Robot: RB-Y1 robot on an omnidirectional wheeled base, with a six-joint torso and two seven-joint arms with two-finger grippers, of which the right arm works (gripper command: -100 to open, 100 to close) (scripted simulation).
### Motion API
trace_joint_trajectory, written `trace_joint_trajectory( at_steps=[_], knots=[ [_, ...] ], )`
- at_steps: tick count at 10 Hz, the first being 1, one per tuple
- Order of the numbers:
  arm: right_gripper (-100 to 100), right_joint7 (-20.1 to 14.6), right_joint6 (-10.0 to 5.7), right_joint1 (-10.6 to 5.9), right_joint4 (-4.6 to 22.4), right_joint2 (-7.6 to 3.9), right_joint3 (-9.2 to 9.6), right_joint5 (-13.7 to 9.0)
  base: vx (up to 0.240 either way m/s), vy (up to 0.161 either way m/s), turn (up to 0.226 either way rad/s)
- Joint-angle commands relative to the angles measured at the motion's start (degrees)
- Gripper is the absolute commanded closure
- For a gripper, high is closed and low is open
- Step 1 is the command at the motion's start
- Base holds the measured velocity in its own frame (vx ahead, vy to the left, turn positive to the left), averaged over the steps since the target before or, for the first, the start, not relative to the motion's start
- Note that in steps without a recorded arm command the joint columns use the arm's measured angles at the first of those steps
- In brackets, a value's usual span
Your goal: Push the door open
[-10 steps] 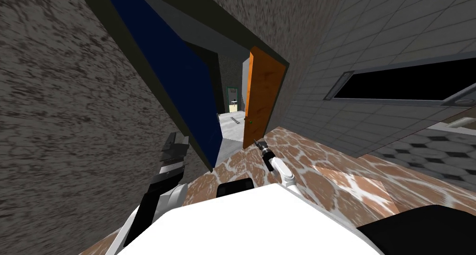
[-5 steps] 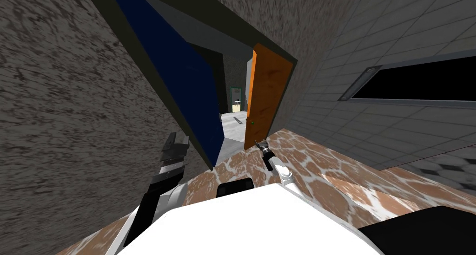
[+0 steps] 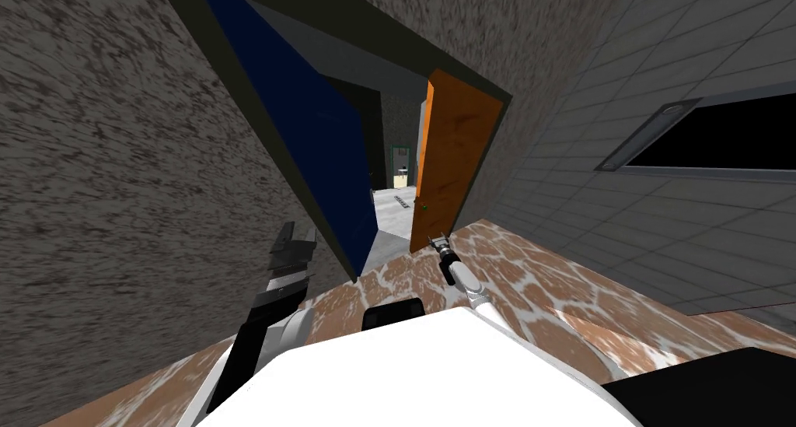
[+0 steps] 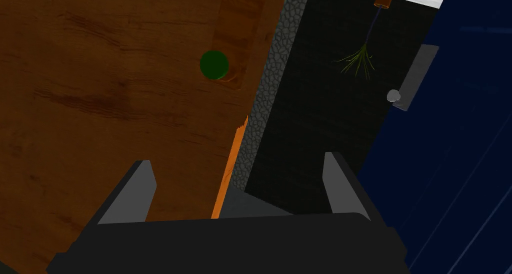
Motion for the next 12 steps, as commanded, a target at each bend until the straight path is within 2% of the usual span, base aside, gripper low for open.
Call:
trace_joint_trajectory(
  at_steps=[1, 6, 7, 9, 10, 12],
  knots=[
    [-100, 0.0, 0.48, -0.40, 1.1, -0.25, -0.14, 2.9, 0.004, -0.078, 0.102],
    [-100, 1.3, 4.39, -2.67, 6.1, -2.18, 0.57, 13.1, 0.005, -0.123, 0.194],
    [-100, 1.3, 4.39, -2.67, 6.1, -2.18, 0.57, 13.6, 0.015, -0.092, 0.070],
    [-100, 1.7, 5.89, -3.55, 8.0, -2.93, 0.84, 17.4, 0.012, -0.081, 0.161],
    [-100, 1.7, 5.89, -3.55, 8.0, -2.93, 0.84, 17.8, 0.002, -0.070, 0.065],
    [-100, 2.2, 7.35, -4.40, 9.9, -3.65, 1.10, 21.7, -0.013, -0.074, 0.143]
  ],
)
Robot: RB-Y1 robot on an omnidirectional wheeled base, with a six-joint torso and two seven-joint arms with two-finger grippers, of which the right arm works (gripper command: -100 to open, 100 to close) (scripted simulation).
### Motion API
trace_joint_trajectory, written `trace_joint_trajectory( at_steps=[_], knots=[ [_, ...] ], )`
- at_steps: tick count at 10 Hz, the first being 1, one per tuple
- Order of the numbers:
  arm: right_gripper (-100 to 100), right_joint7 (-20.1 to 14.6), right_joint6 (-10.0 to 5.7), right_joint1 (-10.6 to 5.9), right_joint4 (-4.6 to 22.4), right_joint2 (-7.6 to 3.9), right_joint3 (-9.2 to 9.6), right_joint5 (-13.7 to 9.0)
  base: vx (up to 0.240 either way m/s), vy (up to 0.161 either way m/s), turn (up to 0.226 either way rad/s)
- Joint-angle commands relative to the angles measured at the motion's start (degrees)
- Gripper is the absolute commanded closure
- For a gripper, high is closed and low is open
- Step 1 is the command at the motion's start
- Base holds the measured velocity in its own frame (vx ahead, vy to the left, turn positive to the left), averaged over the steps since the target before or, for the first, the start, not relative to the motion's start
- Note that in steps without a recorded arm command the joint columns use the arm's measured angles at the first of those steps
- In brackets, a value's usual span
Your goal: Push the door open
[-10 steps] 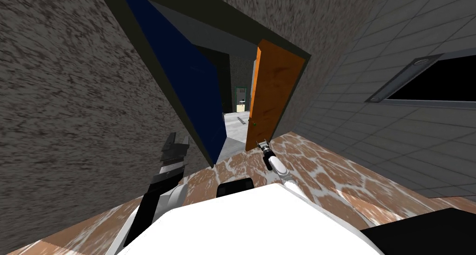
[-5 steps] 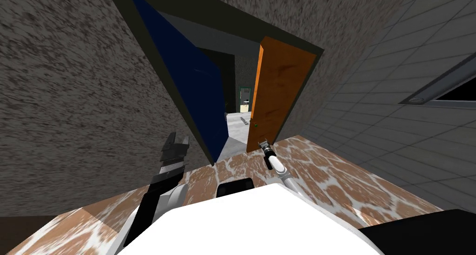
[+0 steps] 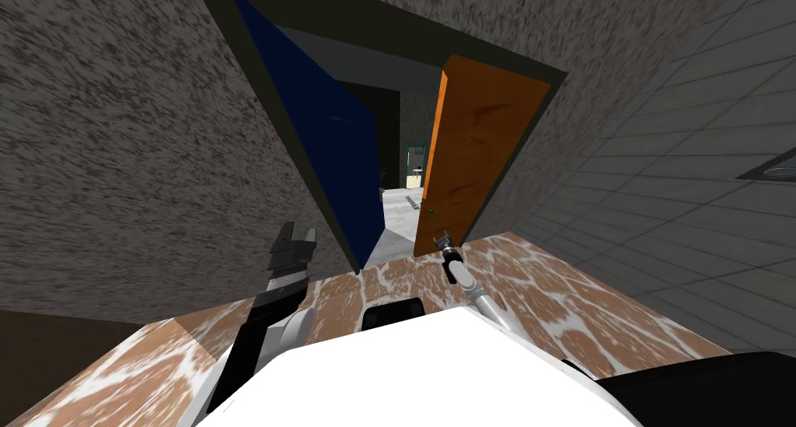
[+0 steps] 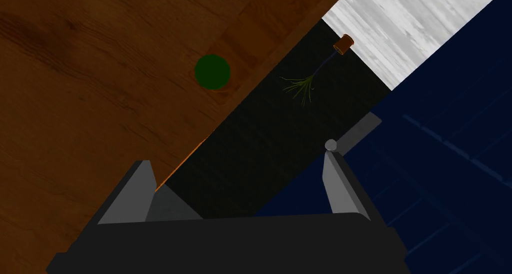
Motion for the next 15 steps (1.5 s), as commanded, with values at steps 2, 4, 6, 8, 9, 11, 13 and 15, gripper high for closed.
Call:
trace_joint_trajectory(
  at_steps=[2, 4, 6, 8, 9, 11, 13, 15],
  knots=[
    [-100, 0.7, 1.82, -1.07, 2.3, -0.81, 0.29, 4.6, -0.005, -0.123, 0.179],
    [-100, 0.9, 2.50, -1.47, 3.2, -1.14, 0.41, 6.9, 0.003, -0.103, 0.108],
    [-100, 1.4, 3.84, -2.25, 4.9, -1.80, 0.65, 10.5, -0.007, -0.086, 0.128],
    [-100, 1.7, 5.01, -2.93, 6.4, -2.37, 0.87, 13.7, -0.008, -0.104, 0.168],
    [-100, 1.9, 5.59, -3.28, 7.1, -2.66, 0.97, 15.3, -0.008, -0.084, 0.139],
    [-100, 2.3, 6.76, -3.96, 8.6, -3.23, 1.18, 18.5, -0.035, -0.105, 0.150],
    [-100, 2.6, 7.71, -4.51, 9.8, -3.70, 1.35, 21.2, -0.008, -0.094, 0.118],
    [-100, 2.9, 8.65, -5.06, 11.0, -4.15, 1.52, 23.7, -0.001, -0.088, 0.118]
  ],
)
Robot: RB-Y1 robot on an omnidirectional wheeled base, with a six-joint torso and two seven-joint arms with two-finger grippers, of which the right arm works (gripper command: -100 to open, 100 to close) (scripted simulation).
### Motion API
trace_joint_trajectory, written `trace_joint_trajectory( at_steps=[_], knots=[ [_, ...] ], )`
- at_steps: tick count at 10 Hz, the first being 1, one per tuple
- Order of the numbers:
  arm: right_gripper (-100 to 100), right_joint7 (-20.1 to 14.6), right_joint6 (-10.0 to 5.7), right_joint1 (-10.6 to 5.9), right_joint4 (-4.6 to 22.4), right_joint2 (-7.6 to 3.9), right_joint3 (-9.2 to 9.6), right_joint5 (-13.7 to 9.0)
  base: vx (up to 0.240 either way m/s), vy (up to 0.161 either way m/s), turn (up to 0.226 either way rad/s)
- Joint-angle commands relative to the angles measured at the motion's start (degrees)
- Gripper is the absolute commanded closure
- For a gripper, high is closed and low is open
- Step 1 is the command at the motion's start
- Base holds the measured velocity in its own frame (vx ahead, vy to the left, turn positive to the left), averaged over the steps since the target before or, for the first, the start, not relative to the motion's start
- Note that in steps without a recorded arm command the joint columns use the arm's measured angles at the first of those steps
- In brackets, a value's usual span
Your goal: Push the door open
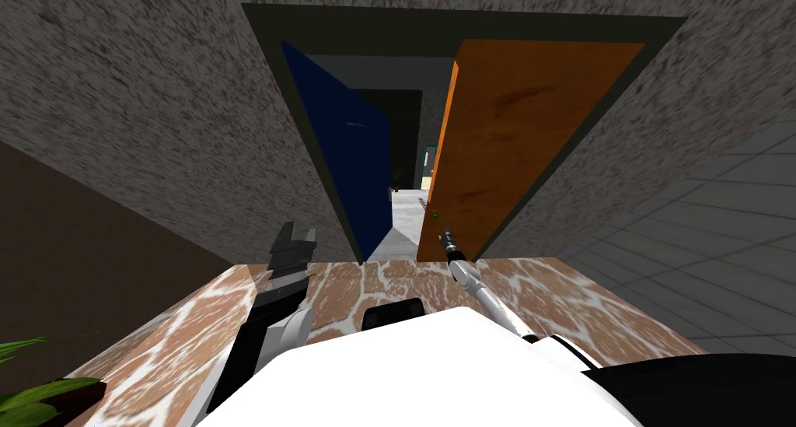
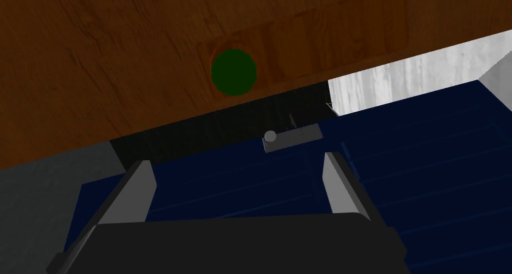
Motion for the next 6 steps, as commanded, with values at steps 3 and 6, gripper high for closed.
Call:
trace_joint_trajectory(
  at_steps=[3, 6],
  knots=[
    [-100, 0.5, 1.56, -0.92, 2.0, -0.74, 0.30, 4.1, -0.013, -0.074, 0.105],
    [-100, 0.9, 3.00, -1.75, 3.8, -1.44, 0.56, 8.0, -0.022, -0.092, 0.117]
  ],
)
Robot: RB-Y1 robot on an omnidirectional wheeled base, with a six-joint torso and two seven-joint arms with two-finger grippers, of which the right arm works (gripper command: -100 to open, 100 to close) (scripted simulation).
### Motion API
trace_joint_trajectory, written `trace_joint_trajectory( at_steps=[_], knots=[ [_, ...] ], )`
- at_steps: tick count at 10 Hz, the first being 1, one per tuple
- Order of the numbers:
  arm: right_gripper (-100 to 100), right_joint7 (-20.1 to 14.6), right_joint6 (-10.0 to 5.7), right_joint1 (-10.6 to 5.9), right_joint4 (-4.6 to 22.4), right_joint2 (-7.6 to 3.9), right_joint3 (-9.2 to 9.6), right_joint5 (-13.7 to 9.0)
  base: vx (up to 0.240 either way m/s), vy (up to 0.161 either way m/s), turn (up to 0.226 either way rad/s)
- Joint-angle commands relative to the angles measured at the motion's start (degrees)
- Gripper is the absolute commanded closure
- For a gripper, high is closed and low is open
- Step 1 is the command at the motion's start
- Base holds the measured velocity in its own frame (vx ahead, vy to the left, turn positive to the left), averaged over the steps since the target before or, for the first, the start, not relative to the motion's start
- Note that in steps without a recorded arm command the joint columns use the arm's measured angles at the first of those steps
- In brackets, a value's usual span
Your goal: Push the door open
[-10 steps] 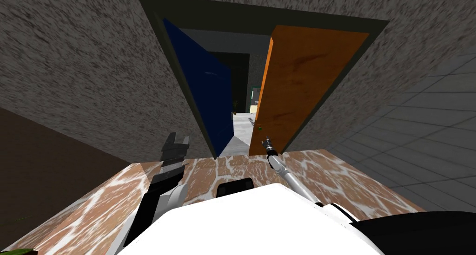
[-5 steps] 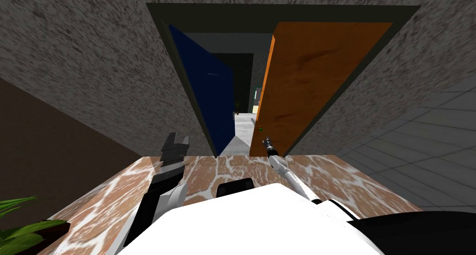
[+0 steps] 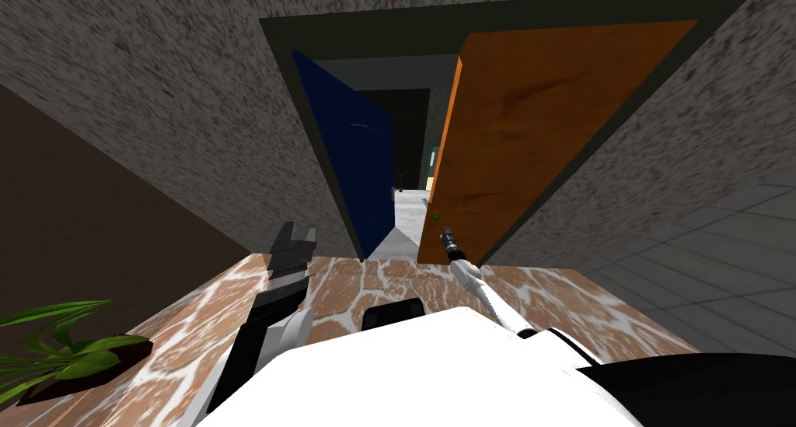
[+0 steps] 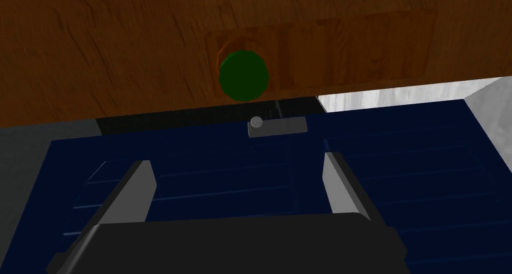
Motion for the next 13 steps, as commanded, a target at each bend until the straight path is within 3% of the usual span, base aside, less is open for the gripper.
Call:
trace_joint_trajectory(
  at_steps=[1, 2, 4, 11, 12, 13],
  knots=[
    [-100, 0.2, 0.66, -0.31, 0.7, -0.30, 0.11, 1.7, -0.010, -0.079, 0.103],
    [-100, 0.3, 1.02, -0.52, 1.2, -0.48, 0.18, 2.7, -0.006, -0.062, 0.077],
    [-100, 0.5, 0.83, -0.57, 1.2, -0.37, -0.08, 1.9, 0.050, -0.020, 0.028],
    [-100, 1.0, 1.01, -1.23, 2.3, -0.31, -0.68, 1.0, 0.188, -0.054, 0.037],
    [100, 1.0, 1.01, -1.23, 2.3, -0.31, -0.68, 1.0, -0.012, 0.000, -0.008],
    [100, 1.0, 1.01, -1.23, 2.3, -0.31, -0.68, 1.0, -0.028, 0.002, 0.011]
  ],
)
